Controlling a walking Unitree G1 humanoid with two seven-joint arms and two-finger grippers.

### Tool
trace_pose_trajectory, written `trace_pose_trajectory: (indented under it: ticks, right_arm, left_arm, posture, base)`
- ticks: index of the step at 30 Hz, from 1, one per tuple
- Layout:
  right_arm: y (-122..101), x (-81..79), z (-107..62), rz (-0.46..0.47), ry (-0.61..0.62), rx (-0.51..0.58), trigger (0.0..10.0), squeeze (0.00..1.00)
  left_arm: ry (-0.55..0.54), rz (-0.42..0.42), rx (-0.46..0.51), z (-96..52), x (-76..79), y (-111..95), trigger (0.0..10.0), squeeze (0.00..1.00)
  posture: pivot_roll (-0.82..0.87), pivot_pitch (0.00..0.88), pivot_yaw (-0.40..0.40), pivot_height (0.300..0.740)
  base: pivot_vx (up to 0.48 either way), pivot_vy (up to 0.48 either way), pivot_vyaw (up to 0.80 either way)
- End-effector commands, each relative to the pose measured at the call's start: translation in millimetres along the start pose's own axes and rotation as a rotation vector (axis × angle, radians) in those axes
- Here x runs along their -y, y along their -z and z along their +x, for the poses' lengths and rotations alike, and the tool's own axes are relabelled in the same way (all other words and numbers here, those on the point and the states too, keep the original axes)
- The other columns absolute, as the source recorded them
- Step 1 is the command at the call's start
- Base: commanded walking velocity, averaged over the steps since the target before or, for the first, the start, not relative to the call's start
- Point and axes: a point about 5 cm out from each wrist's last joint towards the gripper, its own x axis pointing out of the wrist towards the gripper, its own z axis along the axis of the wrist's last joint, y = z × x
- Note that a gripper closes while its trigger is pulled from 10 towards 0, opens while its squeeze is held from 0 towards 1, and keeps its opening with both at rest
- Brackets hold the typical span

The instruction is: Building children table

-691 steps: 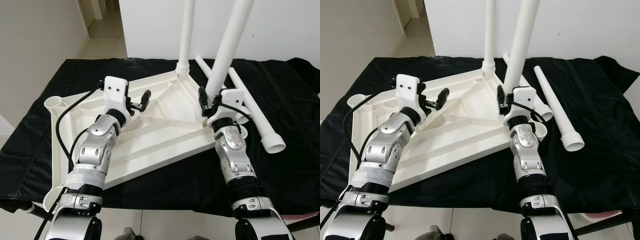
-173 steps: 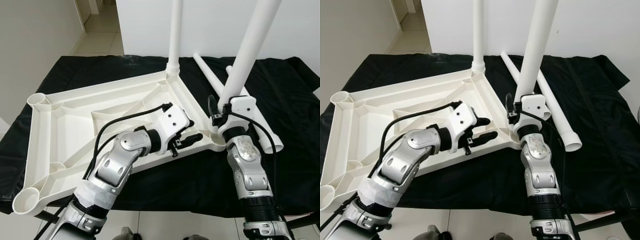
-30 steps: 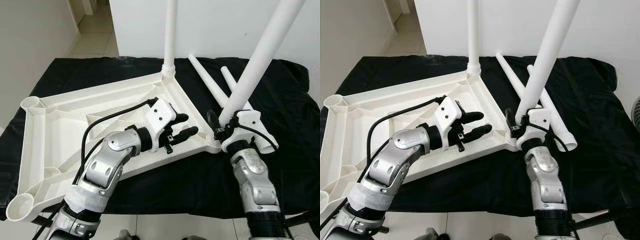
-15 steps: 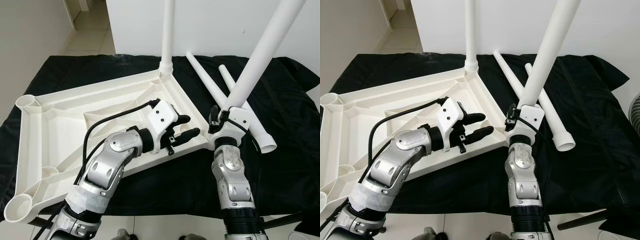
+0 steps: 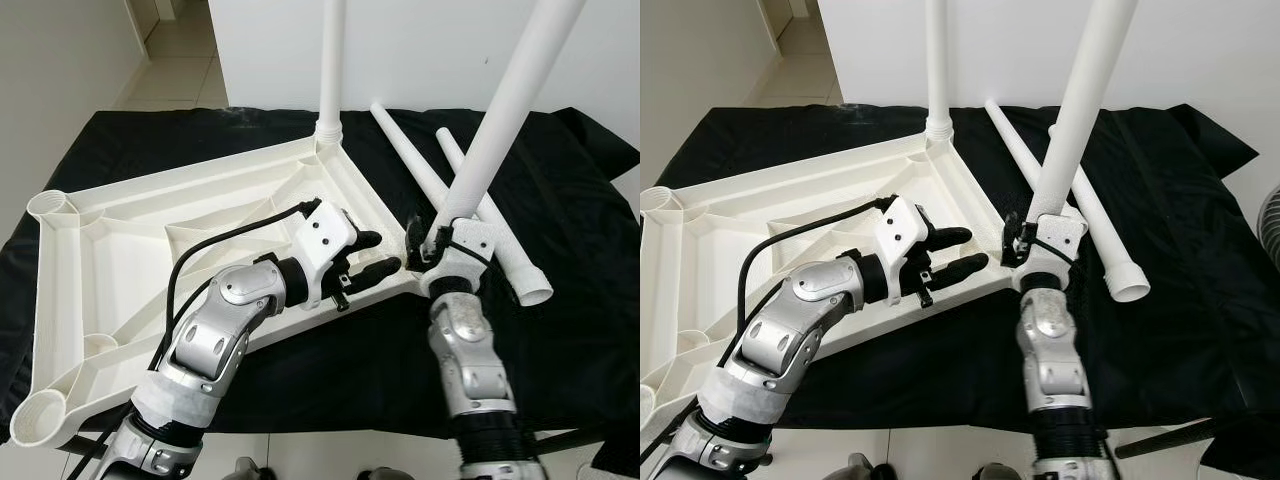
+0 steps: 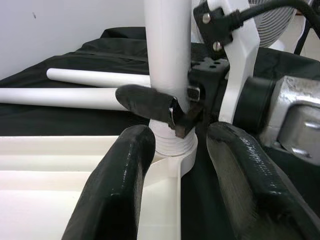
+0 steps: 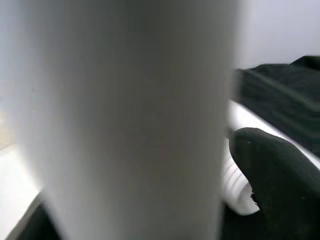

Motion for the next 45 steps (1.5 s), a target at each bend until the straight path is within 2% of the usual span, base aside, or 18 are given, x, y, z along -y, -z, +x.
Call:
trace_pose_trajectory:
  ticks: [1,3,4,6,11,13,16,20,26,30,37,38,40,41,42,45]
  right_arm:
    - [-1,5.5,2.6,0.003,-0.029,0.009,10.0,1.0]
    - [-2,8.1,3.7,-0.007,-0.048,0.015,10.0,1.0]
    - [-3,8.6,4.4,-0.011,-0.082,0.012,10.0,0.04]
    - [-2,7.0,4.7,-0.003,-0.14,0.008,10.0,0.0]
    - [-2,5.4,5.3,0.013,-0.218,0.003,10.0,0.0]
    - [-3,6.4,8.3,-0.003,-0.315,0.0,10.0,0.0]
    - [-4,6.9,9.1,-0.008,-0.339,0.0,10.0,0.0]
    - [-5,17.5,16.7,-0.074,-0.473,-0.017,10.0,0.0]
    - [-5,20.1,18.6,-0.105,-0.539,-0.036,10.0,0.0]
    - [-3,23.4,19.7,-0.123,-0.607,-0.063,10.0,0.0]
    - [2,23.8,16.1,-0.16,-0.67,-0.084,10.0,0.0]
    - [3,24.4,15.5,-0.163,-0.678,-0.087,8.9,0.0]
    - [3,24.9,15.4,-0.163,-0.683,-0.088,8.9,0.0]
    - [3,26.5,15.3,-0.162,-0.688,-0.087,3.8,0.0]
    - [3,27.7,15.4,-0.162,-0.687,-0.088,2.7,0.0]
    - [3,29.1,15.6,-0.162,-0.686,-0.09,2.7,0.0]
  left_arm:
    - [-0.012,0.001,-0.001,-0.1,1.0,0,10.0,0.0]
    - [-0.012,0.002,-0.001,0.1,0.9,0,10.0,0.0]
    - [-0.012,0.002,0.0,0.2,1.0,0,10.0,0.0]
    - [-0.011,0.002,0.001,0.5,1.4,-1,10.0,0.0]
    - [-0.009,0.003,0.001,0.7,2.3,-1,10.0,0.0]
    - [-0.003,0.002,-0.003,1.0,3.6,1,10.0,0.0]
    - [-0.001,0.001,-0.004,1.1,3.9,1,10.0,0.0]
    - [0.015,-0.012,-0.03,2.6,8.4,11,10.0,0.0]
    - [0.008,-0.021,-0.043,3.4,10.0,17,10.0,0.0]
    - [-0.01,-0.042,-0.077,4.8,13.3,33,10.0,0.0]
    - [-0.013,-0.062,-0.087,7.1,20.5,40,10.0,0.0]
    - [-0.013,-0.065,-0.086,7.5,21.3,40,10.0,0.0]
    - [-0.014,-0.066,-0.085,7.8,21.5,40,10.0,0.0]
    - [-0.016,-0.065,-0.082,7.9,20.9,39,10.0,0.0]
    - [-0.017,-0.064,-0.081,7.9,20.3,39,10.0,0.0]
    - [-0.017,-0.062,-0.08,8.0,19.7,39,10.0,0.0]
  posture:
    - [-0.11,0.064,0.059,0.74]
    - [-0.11,0.064,0.059,0.74]
    - [-0.11,0.064,0.059,0.74]
    - [-0.11,0.064,0.059,0.74]
    - [-0.11,0.064,0.059,0.74]
    - [-0.12,0.064,0.061,0.74]
    - [-0.12,0.064,0.061,0.74]
    - [-0.13,0.056,0.059,0.74]
    - [-0.13,0.049,0.056,0.74]
    - [-0.13,0.043,0.054,0.74]
    - [-0.13,0.035,0.051,0.74]
    - [-0.13,0.035,0.051,0.74]
    - [-0.13,0.035,0.051,0.74]
    - [-0.13,0.035,0.051,0.74]
    - [-0.13,0.031,0.05,0.74]
    - [-0.13,0.031,0.05,0.74]
  base:
    - [0.0,0.0,0.0]
    - [0.0,0.0,0.0]
    - [0.0,0.0,0.0]
    - [0.0,0.0,0.0]
    - [0.0,0.0,0.0]
    - [0.0,0.0,0.0]
    - [0.0,0.0,0.0]
    - [0.0,0.0,0.0]
    - [0.0,0.0,0.0]
    - [0.0,0.0,0.0]
    - [0.0,0.0,0.0]
    - [0.0,0.0,0.0]
    - [0.0,0.0,0.0]
    - [0.0,0.0,0.0]
    - [0.0,0.0,0.0]
    - [0.0,0.0,0.0]
